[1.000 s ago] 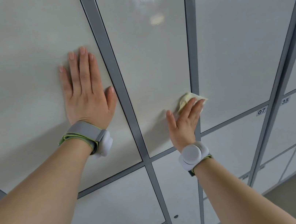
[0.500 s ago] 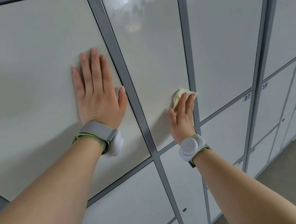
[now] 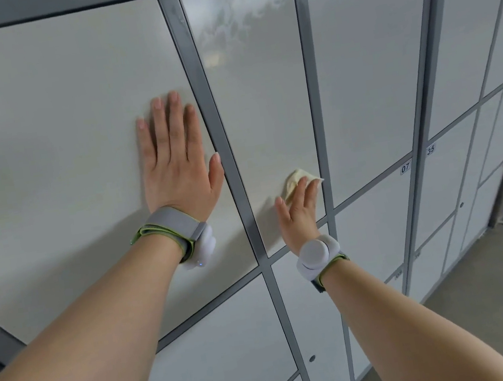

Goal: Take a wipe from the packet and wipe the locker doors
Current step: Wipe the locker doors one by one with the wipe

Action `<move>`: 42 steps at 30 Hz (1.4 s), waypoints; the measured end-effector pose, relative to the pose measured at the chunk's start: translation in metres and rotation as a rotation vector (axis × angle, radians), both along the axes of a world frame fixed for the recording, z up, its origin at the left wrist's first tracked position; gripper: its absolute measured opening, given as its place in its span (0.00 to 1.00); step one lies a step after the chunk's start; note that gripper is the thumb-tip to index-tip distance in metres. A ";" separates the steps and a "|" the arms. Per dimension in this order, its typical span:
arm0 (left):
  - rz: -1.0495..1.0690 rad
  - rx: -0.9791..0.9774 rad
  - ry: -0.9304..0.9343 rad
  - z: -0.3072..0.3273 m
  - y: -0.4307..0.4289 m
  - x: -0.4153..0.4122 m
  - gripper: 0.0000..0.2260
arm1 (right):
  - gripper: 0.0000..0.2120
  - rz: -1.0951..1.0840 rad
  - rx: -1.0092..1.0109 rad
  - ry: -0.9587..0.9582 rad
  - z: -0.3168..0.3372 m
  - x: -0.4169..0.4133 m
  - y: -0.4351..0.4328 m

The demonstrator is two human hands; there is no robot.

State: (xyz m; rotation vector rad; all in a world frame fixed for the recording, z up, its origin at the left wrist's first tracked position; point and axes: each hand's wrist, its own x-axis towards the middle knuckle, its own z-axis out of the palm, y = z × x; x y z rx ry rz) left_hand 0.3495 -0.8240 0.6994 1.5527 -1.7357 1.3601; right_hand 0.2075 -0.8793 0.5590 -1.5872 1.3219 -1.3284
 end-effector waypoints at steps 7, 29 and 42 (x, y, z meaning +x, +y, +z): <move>-0.019 0.017 -0.010 0.002 0.002 0.000 0.29 | 0.31 0.050 -0.238 0.082 0.036 0.004 0.007; -0.050 0.110 -0.034 -0.038 0.050 0.048 0.29 | 0.35 0.030 -0.106 0.157 -0.006 0.037 0.034; -0.017 0.073 -0.040 -0.043 0.045 0.049 0.29 | 0.38 0.049 -0.258 0.134 0.010 0.046 0.041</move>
